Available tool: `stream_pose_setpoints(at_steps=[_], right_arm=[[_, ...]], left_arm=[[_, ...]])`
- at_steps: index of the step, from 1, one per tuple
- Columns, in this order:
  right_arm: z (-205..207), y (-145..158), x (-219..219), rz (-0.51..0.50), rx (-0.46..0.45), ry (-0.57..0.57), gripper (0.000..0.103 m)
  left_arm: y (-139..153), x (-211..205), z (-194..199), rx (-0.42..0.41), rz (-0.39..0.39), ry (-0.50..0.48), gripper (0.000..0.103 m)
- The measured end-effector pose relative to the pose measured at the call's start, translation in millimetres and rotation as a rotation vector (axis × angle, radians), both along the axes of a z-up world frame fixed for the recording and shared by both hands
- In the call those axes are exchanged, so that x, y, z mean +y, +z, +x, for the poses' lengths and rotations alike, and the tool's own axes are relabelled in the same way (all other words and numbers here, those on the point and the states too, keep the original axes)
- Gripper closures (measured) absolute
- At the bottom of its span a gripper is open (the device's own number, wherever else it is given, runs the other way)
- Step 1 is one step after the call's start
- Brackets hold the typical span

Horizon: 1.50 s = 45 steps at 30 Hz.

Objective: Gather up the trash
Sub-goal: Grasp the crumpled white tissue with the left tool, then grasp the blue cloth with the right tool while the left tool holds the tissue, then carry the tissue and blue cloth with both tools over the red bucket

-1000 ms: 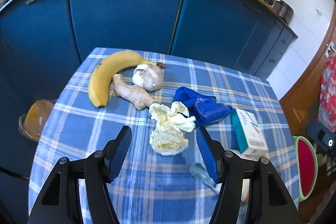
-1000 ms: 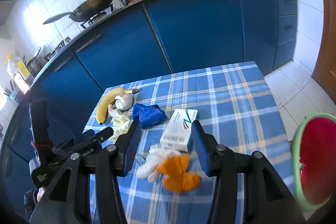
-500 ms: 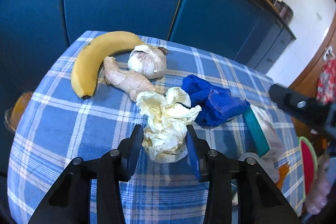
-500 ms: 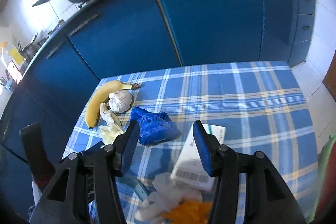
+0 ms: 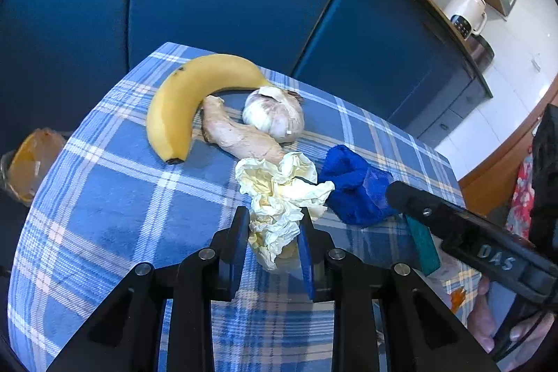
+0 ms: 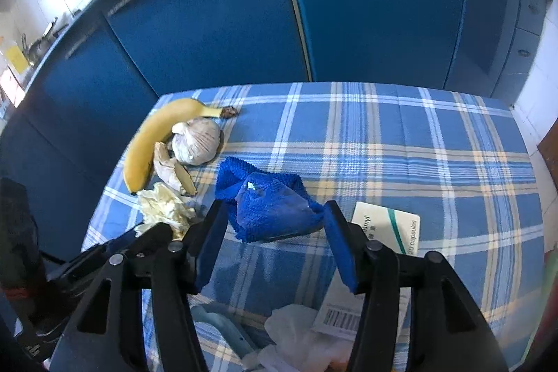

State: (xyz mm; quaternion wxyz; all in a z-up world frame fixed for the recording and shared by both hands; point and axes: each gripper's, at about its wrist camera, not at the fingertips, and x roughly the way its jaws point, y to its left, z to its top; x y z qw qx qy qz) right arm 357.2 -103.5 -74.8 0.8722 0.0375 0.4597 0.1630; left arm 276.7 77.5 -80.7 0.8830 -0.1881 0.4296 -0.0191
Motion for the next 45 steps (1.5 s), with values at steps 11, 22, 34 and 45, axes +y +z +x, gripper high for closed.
stream_pose_setpoints(at_steps=[11, 22, 34, 45], right_arm=[[15.1, -27.4, 15.3, -0.061, 0.084, -0.002, 0.046], [-6.4, -1.0, -8.0, 0.044, 0.045, -0.036, 0.074], [-74.6, 51.9, -70.5, 0.103, -0.079, -0.148, 0.074], [-143.9, 63.5, -143.9, 0.134, -0.115, -0.327, 0.074]], left_arm=[[-3.8, 9.4, -0.6, 0.006, -0.034, 0.015, 0.076], [-5.5, 10.2, 0.1, 0.004, -0.031, 0.012, 0.076], [8.9, -3.5, -8.5, -0.056, -0.025, -0.031, 0.076], [27.1, -17.0, -19.6, -0.125, -0.009, -0.07, 0.076]])
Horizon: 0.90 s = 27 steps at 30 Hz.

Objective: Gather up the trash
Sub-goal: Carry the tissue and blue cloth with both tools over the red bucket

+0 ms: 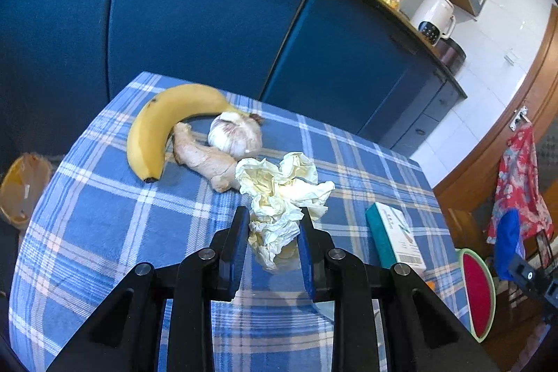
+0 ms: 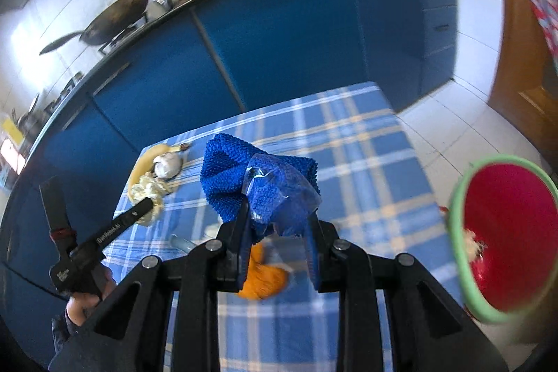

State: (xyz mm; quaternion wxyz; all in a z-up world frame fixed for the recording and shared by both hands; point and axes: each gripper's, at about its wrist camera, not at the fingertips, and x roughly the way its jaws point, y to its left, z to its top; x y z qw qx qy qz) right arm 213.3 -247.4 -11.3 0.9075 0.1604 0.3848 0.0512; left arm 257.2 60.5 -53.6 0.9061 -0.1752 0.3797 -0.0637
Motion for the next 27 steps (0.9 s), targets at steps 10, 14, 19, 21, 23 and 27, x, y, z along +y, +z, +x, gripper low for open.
stream_pose_setpoints(at_steps=[10, 14, 19, 21, 23, 27], right_arm=[[-64.5, -5.9, -72.9, 0.046, -0.011, -0.191, 0.074], [-89.3, -11.6, -102.5, 0.061, -0.008, -0.271, 0.074], [-112.5, -16.4, -131.8, 0.073, -0.018, -0.346, 0.074], [-120.0, -19.1, -142.8, 0.083, -0.021, -0.368, 0.074], [-127.0, -22.7, -152.5, 0.091, -0.022, -0.388, 0.074], [-138.7, -33.2, -171.0, 0.118, -0.011, -0.418, 0.073]], left_arm=[[25.3, -26.1, -16.5, -0.07, 0.04, -0.061, 0.076], [37.2, -45.2, -26.8, -0.096, 0.065, -0.109, 0.076], [52.7, -74.9, -43.5, -0.114, 0.068, -0.18, 0.076], [58.4, -87.0, -49.9, -0.121, 0.07, -0.208, 0.076], [64.0, -101.8, -56.8, -0.125, 0.065, -0.242, 0.076], [69.6, -130.6, -65.5, -0.121, 0.054, -0.307, 0.076]])
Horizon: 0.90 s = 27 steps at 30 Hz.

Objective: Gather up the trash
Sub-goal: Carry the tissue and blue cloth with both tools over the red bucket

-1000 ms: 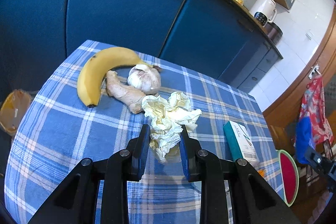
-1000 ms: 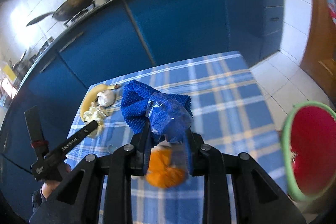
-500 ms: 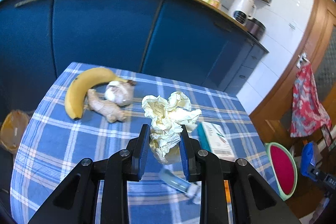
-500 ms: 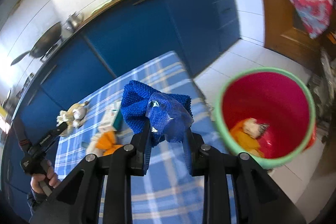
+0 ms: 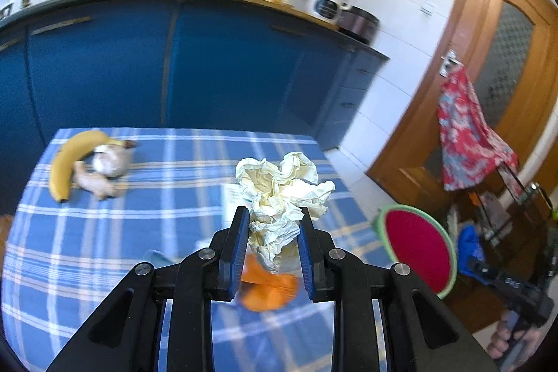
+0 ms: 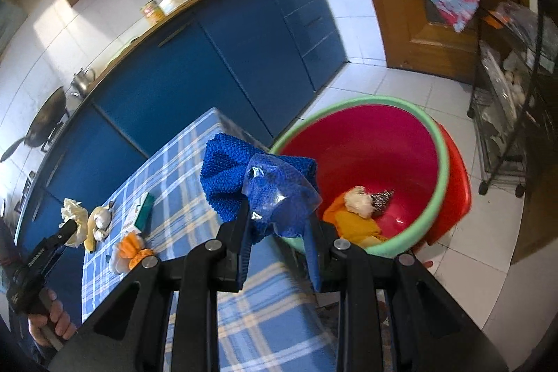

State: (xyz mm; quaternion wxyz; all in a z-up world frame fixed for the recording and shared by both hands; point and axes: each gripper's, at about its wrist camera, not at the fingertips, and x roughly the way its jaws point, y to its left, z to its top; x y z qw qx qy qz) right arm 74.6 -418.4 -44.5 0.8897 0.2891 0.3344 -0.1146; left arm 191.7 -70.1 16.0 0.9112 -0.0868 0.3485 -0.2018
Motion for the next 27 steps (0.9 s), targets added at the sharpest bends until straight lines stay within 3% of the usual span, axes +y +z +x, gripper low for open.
stream_pose_setpoints(at_steps=[14, 27], right_arm=[[-8.5, -28.0, -47.8, 0.065, 0.007, -0.037, 0.072], [-1.7, -51.4, -77.0, 0.098, 0.034, -0.054, 0.069]], left_arm=[[-6.3, -118.1, -15.3, 0.047, 0.039, -0.215, 0.076], [-44.1, -221.2, -19.4, 0.123, 0.123, -0.391, 0.075]])
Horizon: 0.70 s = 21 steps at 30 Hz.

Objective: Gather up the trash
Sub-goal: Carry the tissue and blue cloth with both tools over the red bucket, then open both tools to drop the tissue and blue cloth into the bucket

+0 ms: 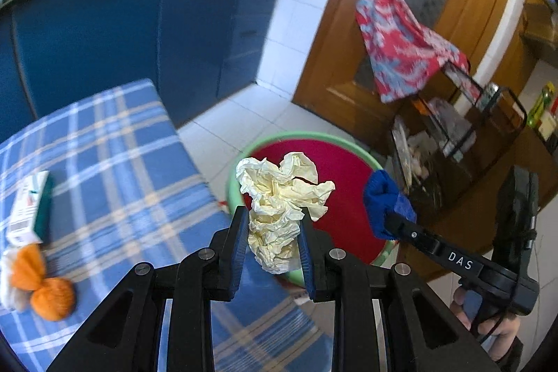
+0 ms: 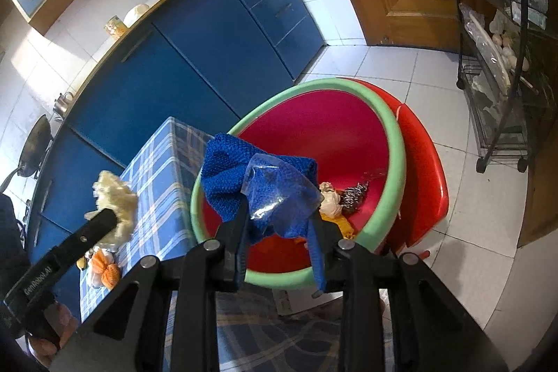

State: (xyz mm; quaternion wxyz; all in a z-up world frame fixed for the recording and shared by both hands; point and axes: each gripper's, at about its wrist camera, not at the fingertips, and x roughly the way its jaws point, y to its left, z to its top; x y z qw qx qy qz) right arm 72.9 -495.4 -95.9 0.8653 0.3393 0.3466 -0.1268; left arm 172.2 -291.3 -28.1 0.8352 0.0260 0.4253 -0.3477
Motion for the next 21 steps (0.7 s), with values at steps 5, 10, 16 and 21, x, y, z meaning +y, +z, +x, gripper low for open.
stream_pose_setpoints(at_steps=[5, 10, 16, 21], right_arm=[[4.0, -11.3, -9.1, 0.019, 0.024, -0.002, 0.067], [8.0, -19.0, -18.8, 0.04, 0.035, -0.009, 0.064], [13.3, -23.5, -20.7, 0.049, 0.032, -0.001, 0.052], [13.1, -25.9, -22.7, 0.059, 0.013, -0.008, 0.046]], left_arm=[[-15.5, -25.2, 4.9, 0.029, 0.031, -0.03, 0.075], [-26.2, -44.1, 7.8, 0.044, 0.059, -0.059, 0.067], [-28.7, -50.4, 10.7, 0.03, 0.058, -0.046, 0.046], [-28.4, -44.8, 14.7, 0.023, 0.073, -0.008, 0.045]])
